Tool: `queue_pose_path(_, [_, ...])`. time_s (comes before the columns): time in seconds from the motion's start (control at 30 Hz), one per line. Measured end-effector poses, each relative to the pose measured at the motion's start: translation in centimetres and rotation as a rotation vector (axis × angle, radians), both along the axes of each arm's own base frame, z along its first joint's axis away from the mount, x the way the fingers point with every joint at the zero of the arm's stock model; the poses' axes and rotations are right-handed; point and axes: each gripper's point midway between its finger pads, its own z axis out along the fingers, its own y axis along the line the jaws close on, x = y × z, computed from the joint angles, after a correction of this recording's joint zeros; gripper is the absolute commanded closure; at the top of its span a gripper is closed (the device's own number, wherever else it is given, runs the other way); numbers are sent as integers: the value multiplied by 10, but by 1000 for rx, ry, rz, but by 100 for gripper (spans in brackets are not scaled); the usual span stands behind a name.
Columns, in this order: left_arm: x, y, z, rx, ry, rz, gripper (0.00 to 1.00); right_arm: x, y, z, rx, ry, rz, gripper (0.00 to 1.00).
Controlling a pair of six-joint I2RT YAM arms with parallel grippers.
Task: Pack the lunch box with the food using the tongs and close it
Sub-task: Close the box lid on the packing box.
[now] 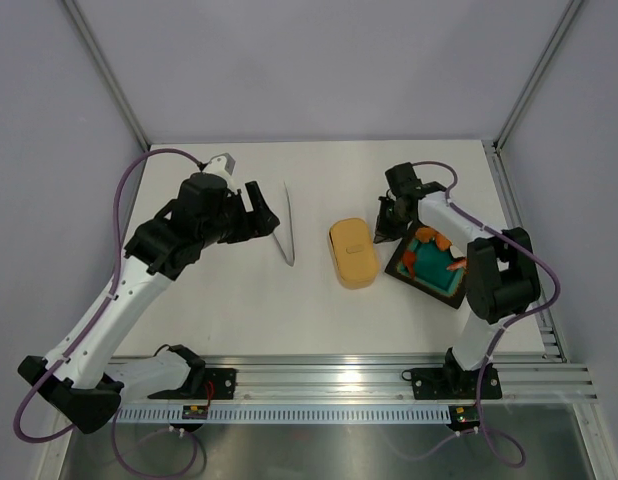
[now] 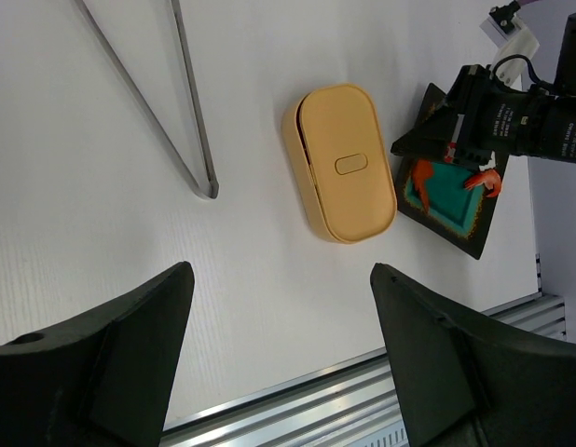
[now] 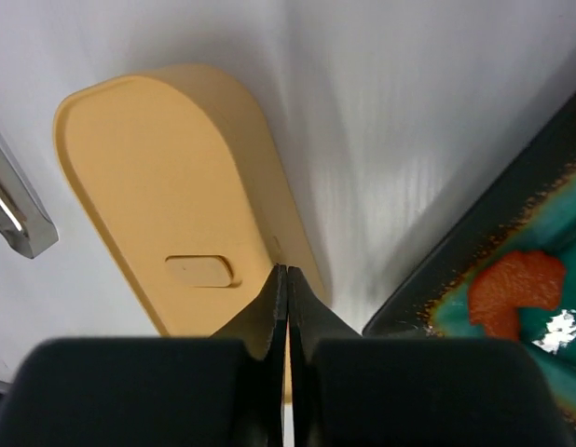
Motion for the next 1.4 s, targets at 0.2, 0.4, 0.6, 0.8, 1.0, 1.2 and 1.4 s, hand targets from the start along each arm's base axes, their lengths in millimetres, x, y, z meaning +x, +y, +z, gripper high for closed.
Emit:
queue_pose_path(0.2, [-1,1,1,-4,-1,2,19,7,29,-9,-32,3,44,100])
queue_pose_path(0.4, [-4,2,5,-12,-15,2,19,11,35,-15,-73,2,47,100])
queue_pose_path(0.6, [-6,4,5,-14,-16,2,19,12,20,0,-138,-40,3,100])
queue_pose_path(0.8, [-6,4,1,-8,-7,2,19,15,30,52,-141,-167,11,100])
queue_pose_path(1.0, [-6,4,0,-7,-6,3,19,23,80,76,-107,-232,98,100])
queue_pose_path(1.2, [-10,9,4,-10,-20,13,19,23,92,15,-160,-122,127,100])
queue_pose_path(1.4, [-15,15,14,-22,-52,27,19,21,91,-9,-173,-83,122,100])
